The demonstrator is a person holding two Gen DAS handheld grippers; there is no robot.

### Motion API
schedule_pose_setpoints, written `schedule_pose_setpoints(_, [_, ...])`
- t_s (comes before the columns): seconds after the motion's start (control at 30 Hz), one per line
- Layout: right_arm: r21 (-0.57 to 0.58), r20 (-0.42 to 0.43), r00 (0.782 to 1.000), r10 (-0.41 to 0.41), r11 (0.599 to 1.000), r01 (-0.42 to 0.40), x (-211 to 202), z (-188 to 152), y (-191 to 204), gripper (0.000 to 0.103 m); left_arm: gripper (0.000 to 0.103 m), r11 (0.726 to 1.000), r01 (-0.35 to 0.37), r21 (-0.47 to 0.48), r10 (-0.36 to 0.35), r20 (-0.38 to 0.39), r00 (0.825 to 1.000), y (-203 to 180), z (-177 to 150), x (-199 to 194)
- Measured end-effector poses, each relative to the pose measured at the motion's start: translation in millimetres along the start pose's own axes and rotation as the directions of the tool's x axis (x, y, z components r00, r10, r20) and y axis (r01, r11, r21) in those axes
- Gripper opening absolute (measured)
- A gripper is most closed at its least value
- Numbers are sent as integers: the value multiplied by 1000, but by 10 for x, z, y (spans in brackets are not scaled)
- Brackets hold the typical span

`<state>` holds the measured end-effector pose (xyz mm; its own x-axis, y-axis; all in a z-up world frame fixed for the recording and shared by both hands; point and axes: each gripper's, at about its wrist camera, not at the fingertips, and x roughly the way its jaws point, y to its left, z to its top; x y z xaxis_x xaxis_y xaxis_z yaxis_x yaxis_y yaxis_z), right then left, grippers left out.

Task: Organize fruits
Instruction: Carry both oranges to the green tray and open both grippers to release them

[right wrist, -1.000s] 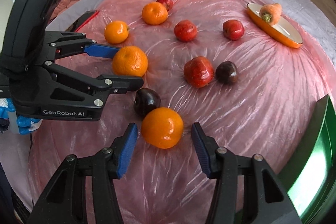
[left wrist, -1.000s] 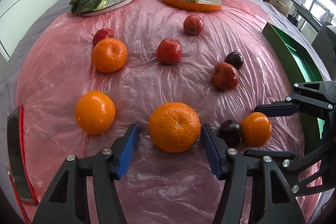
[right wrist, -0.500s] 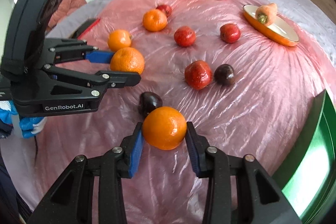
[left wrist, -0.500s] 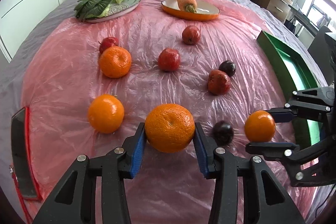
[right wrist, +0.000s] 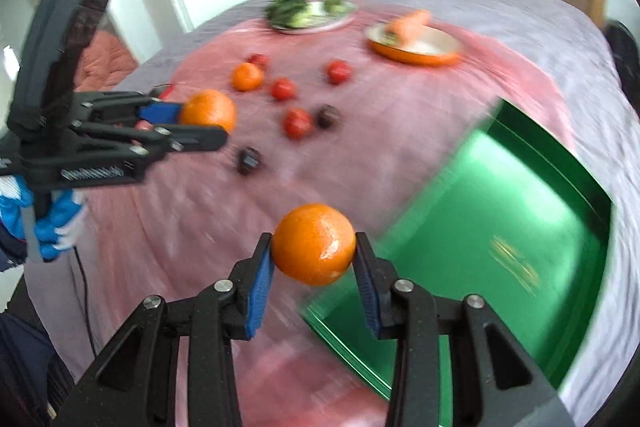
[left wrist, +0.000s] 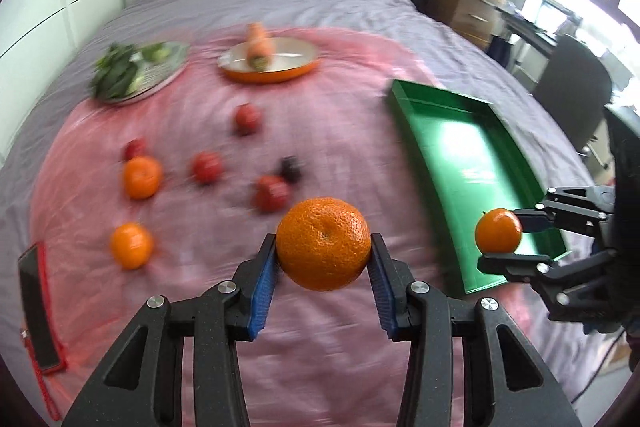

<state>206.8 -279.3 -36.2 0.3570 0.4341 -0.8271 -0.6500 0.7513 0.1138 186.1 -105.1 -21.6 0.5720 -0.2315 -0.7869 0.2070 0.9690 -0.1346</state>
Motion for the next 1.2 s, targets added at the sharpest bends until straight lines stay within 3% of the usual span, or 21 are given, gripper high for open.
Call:
schedule_pose_setpoints(0.2, [97, -42, 990, -138, 985, 142, -316, -472, -668, 53, 38, 992, 89, 90, -87, -21, 996, -701, 176, 165])
schedule_pose_setpoints(0.4, [152, -93, 976, -199, 966, 211, -284, -756, -1084, 53, 38, 974, 140, 179, -126, -88, 988, -1309, 207, 473])
schedule_pose_setpoints(0.73, [198, -123, 967, -223, 949, 244, -146, -955, -1245, 53, 39, 970, 130, 205, -89, -200, 976, -1591, 73, 938])
schedule_pose_setpoints(0.93, [195, -124, 963, -241, 945, 262, -125, -951, -1217, 55, 40, 971, 122, 207, -77, -213, 974, -1603, 47, 968])
schedule_pose_setpoints(1.07, [199, -102, 960, -260, 940, 276, -204, -932, -1187, 89, 51, 973, 103, 206, -65, -184, 981, -1624, 95, 897])
schedule_pose_setpoints(1.1, [198, -97, 959, -268, 939, 282, -233, -926, -1181, 94, 51, 973, 102, 205, -66, -176, 982, -1625, 118, 877])
schedule_pose_setpoints(1.2, [201, -82, 953, -293, 931, 303, -376, -895, -1142, 95, 51, 973, 103, 207, -71, -157, 985, -1647, 167, 752])
